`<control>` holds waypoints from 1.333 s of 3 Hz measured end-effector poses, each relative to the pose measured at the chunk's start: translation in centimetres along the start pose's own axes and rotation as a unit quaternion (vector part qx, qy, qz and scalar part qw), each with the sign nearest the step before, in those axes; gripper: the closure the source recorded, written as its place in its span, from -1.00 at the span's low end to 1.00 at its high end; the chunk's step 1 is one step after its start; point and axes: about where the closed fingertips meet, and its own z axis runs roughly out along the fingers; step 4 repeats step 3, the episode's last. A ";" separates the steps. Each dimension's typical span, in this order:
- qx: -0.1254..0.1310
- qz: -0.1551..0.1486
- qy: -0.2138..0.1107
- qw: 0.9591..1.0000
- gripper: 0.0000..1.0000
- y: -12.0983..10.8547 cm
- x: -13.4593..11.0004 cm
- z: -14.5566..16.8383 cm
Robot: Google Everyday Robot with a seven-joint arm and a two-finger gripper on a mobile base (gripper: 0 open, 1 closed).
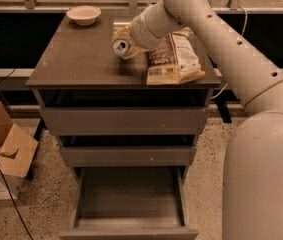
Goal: Pick redbull can from bottom drawer and place on counter
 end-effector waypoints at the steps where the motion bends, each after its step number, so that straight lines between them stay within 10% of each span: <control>1: -0.001 0.001 -0.002 1.000 -0.30 0.0 0.0 0.3; 3: -0.004 0.001 -0.006 1.000 -1.00 0.2 -0.3 1.0; 4: -0.004 0.001 -0.006 1.000 -1.00 0.2 -0.3 1.0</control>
Offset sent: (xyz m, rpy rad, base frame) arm 0.0009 0.0017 -0.0020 0.0020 0.0030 0.0016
